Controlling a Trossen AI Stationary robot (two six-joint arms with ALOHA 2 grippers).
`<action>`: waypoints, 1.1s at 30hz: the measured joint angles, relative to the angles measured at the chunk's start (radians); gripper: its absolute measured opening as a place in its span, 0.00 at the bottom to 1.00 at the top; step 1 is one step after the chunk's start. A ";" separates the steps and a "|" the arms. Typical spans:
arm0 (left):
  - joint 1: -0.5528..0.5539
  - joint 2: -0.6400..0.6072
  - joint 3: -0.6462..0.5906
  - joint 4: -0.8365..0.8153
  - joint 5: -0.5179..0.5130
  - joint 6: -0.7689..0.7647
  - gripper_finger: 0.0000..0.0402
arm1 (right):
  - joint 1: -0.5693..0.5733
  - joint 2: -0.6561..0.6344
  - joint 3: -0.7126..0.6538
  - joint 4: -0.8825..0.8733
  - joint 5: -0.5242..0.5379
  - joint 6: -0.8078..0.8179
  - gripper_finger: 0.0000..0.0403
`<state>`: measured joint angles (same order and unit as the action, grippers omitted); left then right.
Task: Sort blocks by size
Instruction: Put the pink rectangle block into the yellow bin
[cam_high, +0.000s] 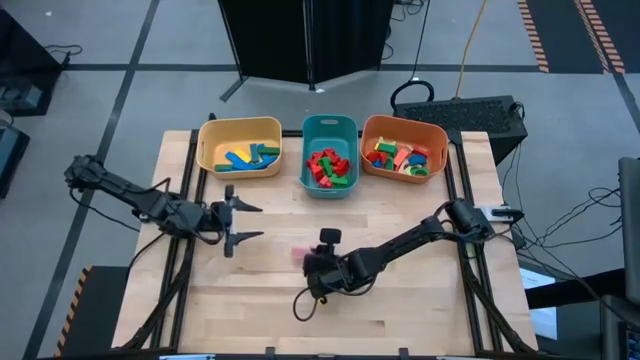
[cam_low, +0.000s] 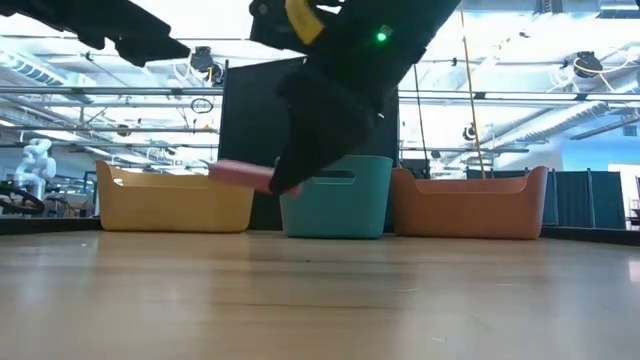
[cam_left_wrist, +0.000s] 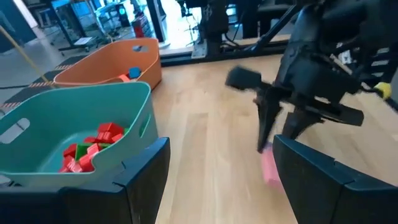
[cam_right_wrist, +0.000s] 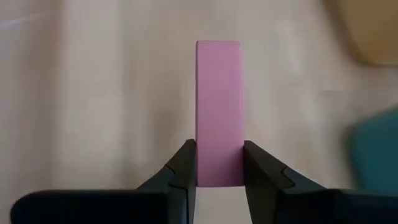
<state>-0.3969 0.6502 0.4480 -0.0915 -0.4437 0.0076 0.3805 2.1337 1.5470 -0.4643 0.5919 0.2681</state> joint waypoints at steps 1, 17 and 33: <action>-0.002 0.013 0.000 0.005 -0.006 -0.003 0.68 | 0.000 -0.002 0.000 0.000 0.043 0.000 0.19; 0.038 0.185 0.000 0.108 0.012 -0.665 0.68 | -0.017 -0.012 0.000 0.183 0.304 -0.255 0.19; 0.096 0.288 -0.001 0.109 0.123 -0.919 0.68 | -0.044 -0.012 0.001 0.349 0.327 -0.422 0.19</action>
<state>-0.3012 0.9383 0.4473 0.0173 -0.3202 -0.9119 0.3370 2.1220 1.5485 -0.1149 0.9185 -0.1543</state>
